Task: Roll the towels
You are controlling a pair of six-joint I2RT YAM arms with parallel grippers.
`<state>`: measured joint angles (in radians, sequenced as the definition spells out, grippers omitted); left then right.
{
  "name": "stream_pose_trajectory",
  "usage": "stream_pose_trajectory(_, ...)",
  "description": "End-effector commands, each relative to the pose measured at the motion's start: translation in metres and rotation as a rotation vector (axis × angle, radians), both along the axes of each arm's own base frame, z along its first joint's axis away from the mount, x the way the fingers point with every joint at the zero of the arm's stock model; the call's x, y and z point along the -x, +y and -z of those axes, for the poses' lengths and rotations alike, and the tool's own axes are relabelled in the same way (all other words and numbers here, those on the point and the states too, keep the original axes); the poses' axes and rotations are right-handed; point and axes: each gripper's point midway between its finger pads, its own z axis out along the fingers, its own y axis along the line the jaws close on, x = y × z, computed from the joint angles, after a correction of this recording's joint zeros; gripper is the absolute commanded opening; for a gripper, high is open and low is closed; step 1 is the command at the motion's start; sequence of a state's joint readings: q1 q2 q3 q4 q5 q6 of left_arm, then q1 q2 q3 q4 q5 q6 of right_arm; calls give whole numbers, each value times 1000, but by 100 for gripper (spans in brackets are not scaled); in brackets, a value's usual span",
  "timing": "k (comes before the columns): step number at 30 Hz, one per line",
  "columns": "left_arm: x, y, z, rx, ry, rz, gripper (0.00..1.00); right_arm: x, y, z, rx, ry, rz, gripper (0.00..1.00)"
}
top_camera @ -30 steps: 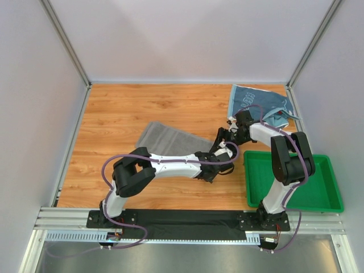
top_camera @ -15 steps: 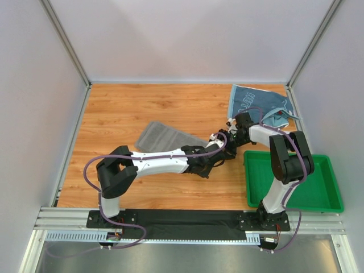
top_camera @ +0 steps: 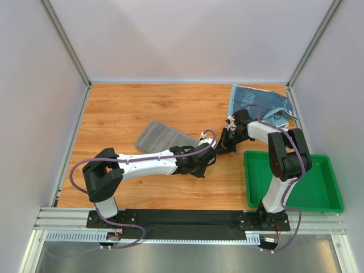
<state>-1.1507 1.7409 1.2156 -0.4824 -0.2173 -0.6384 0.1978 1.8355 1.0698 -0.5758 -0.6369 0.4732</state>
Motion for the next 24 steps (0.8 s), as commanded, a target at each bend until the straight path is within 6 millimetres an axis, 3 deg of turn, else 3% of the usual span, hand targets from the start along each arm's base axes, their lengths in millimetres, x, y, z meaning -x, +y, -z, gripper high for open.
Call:
stream_pose_trajectory(1, 7, -1, -21, 86, 15, -20, 9, -16, -7, -5, 58, -67, 4, 1)
stream_pose_trajectory(3, 10, 1, -23, 100, 24, -23, 9, -17, -9, -5, 74, -69, 1, 11)
stream_pose_trajectory(4, 12, 2, -22, 102, 28, -20, 9, -19, -11, -5, 92, -79, 3, 22)
stream_pose_trajectory(7, 16, 4, -22, 110, 44, -19, 8, -22, -17, -10, 139, -96, 7, 34)
stream_pose_trajectory(10, 18, 3, -23, 122, 55, -17, 8, -25, -24, -13, 183, -108, 12, 37)
stream_pose_trajectory(12, 19, 2, -26, 135, 59, -18, 8, -29, -25, -19, 199, -129, 11, 29)
stream_pose_trajectory(13, 19, 2, -27, 138, 58, -18, 8, -28, -28, -19, 215, -127, 10, 14)
stream_pose_trajectory(16, 17, 1, -31, 153, 57, -19, 8, -29, -30, -22, 228, -131, 9, 3)
stream_pose_trajectory(19, 17, 1, -33, 159, 57, -15, 8, -29, -31, -23, 237, -130, 8, 2)
stream_pose_trajectory(21, 17, 1, -35, 164, 60, -15, 8, -30, -33, -25, 245, -133, 12, 7)
stream_pose_trajectory(24, 17, -1, -39, 192, 77, -15, 8, -30, -40, -26, 288, -138, 15, 40)
